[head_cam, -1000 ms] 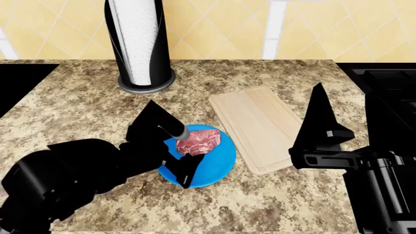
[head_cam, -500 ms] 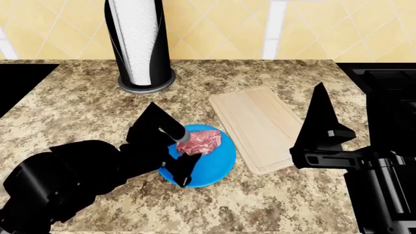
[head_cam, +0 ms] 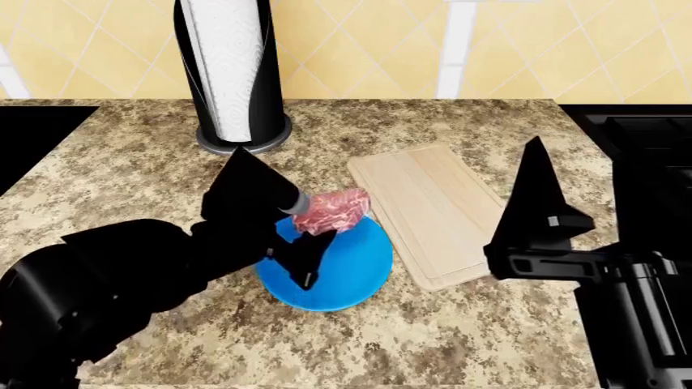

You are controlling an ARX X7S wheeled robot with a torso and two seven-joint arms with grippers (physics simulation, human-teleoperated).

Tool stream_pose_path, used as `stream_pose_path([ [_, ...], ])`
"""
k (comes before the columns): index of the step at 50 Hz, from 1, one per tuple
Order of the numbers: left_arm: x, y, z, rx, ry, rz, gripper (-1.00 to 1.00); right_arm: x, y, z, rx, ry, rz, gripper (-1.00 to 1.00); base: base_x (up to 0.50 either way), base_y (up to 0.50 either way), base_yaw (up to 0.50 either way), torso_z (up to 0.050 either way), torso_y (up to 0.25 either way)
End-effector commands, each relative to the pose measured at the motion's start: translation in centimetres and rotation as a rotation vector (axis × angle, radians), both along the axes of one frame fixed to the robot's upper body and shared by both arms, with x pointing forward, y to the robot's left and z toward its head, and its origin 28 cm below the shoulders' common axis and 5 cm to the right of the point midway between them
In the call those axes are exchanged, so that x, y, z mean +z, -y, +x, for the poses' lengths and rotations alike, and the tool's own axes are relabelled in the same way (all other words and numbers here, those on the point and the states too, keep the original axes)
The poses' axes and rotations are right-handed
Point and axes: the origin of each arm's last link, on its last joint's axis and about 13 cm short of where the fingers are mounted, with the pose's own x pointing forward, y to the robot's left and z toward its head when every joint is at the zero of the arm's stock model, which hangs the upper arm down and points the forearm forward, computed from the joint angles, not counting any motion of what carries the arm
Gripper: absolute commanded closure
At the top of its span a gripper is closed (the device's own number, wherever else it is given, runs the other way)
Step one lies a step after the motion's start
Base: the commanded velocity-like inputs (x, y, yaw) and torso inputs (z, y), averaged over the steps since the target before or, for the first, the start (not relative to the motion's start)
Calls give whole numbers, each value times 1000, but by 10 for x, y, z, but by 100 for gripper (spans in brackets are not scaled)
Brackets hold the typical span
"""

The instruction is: Pick the steak from the plate and place it on the cutting board. Then pick the condiment bottle from the cabinet and place it next to the cutting board.

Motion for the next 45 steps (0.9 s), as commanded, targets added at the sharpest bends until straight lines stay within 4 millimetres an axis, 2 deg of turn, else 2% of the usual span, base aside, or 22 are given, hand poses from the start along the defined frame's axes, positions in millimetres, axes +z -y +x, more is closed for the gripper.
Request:
stream_pose_path([
  [1,23,9,3,23,84,-38,100,2,3,-1,-15,7,16,-100,0,0,0,0,0],
  [10,49,29,15,33,136,-24,100,4,7,-4,-22,17,32,-100,0,0,0,0,1],
  [22,62,60,44,46,139,-5,100,5,11,-6,-18,23,52,-100,0,0,0,0,0],
  [33,50,94,70,14,90,9,100,5,15,-3,-19,19,71,-100,0,0,0,0,1],
  [45,27,121,72,-30,38,37,100,6,18,-4,-24,22,84,-100,0,0,0,0,0],
])
